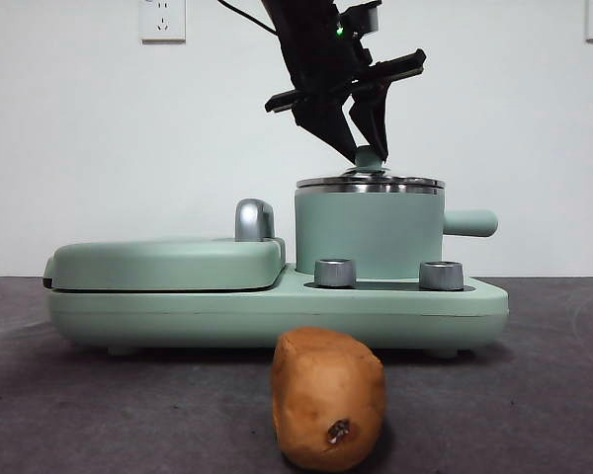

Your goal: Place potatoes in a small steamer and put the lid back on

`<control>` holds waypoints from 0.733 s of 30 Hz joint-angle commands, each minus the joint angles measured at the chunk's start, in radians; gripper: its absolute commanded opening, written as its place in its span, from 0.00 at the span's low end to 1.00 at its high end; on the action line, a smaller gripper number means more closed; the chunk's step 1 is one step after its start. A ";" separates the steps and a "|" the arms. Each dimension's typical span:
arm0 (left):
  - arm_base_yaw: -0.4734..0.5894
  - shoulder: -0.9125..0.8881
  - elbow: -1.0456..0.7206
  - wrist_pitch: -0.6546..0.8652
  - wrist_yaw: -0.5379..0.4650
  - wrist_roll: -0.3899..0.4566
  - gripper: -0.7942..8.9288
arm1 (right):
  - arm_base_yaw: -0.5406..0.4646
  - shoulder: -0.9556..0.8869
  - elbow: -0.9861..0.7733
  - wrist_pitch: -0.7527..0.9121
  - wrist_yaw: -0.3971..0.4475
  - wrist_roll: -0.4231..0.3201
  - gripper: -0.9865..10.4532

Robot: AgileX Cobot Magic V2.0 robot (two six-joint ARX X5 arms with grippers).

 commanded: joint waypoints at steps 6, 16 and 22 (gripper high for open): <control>-0.012 0.016 0.214 -0.126 0.000 0.009 0.09 | 0.005 0.005 0.043 -0.040 0.061 -0.005 0.47; 0.010 -0.044 0.353 -0.290 0.000 0.011 0.09 | 0.114 0.109 0.195 -0.196 0.210 -0.011 0.47; 0.044 -0.130 0.353 -0.353 0.000 0.040 0.09 | 0.244 0.219 0.224 -0.276 0.307 0.004 0.47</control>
